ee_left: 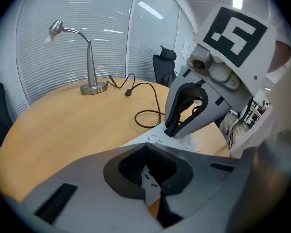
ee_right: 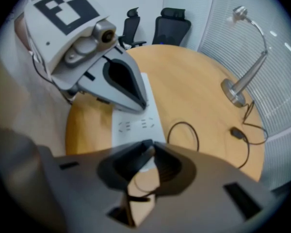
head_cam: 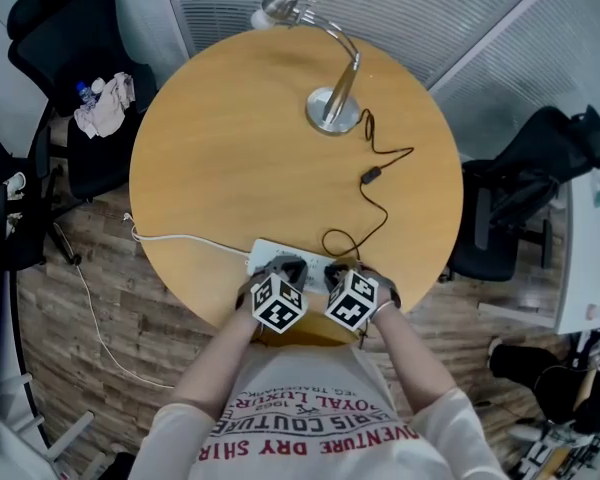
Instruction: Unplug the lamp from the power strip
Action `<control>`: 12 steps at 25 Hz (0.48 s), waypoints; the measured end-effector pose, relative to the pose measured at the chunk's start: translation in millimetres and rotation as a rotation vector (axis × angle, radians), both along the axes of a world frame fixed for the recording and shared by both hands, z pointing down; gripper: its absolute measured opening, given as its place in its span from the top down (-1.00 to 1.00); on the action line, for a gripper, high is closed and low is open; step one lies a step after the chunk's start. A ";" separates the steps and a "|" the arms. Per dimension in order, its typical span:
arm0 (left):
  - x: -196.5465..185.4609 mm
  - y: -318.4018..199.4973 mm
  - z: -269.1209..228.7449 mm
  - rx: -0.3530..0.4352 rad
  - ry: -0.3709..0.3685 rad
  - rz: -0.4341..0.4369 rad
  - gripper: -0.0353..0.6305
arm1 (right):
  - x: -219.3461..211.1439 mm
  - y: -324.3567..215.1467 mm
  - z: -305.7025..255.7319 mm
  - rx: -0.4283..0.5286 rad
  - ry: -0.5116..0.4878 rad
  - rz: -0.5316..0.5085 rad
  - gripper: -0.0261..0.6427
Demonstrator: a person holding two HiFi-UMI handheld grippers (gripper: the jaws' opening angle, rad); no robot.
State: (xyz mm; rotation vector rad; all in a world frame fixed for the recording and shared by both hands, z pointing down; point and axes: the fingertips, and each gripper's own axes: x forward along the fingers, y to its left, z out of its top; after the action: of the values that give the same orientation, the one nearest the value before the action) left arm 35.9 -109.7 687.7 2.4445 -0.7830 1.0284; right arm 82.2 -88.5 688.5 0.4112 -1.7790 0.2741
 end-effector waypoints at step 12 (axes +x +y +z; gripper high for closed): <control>-1.6 0.0 0.4 0.015 -0.006 -0.003 0.81 | -1.0 0.4 -8.2 -0.026 0.034 -0.100 0.70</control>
State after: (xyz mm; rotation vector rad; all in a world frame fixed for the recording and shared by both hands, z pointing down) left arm 34.3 -109.8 688.1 2.4532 -0.7988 1.0335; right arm 81.2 -88.1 680.3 0.3060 -1.7551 0.2186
